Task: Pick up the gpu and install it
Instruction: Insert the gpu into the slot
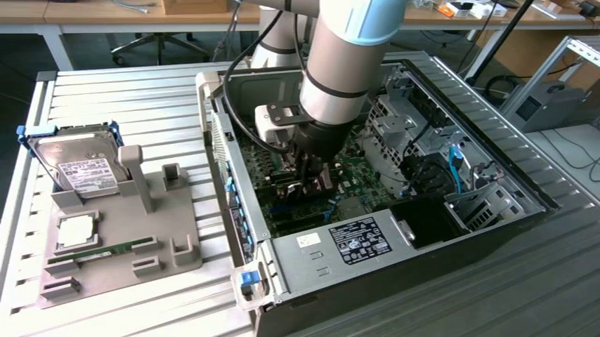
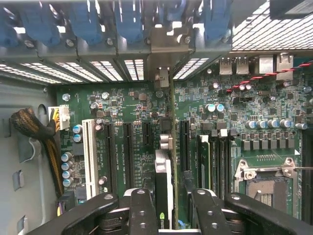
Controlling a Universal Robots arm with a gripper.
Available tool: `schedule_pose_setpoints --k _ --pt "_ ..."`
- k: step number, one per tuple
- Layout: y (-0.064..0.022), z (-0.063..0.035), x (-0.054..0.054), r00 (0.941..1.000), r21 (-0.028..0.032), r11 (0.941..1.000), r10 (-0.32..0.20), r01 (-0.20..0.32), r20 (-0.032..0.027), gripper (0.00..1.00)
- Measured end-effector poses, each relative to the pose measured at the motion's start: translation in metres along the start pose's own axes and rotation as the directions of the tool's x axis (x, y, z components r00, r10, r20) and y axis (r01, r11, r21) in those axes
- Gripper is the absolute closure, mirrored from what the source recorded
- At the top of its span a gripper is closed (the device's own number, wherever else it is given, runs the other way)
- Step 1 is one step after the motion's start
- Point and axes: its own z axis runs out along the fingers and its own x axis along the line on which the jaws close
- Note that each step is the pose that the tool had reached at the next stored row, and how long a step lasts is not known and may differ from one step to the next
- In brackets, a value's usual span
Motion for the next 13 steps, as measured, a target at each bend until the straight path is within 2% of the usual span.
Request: schedule_pose_setpoints --k 3,13 --pt "0.0001 -0.0047 -0.0002 1.0 0.0 1.0 0.0 0.0 -0.0001 0.65" --pt "0.0001 -0.0061 -0.0003 1.0 0.0001 1.0 0.0 0.0 -0.0001 0.65"
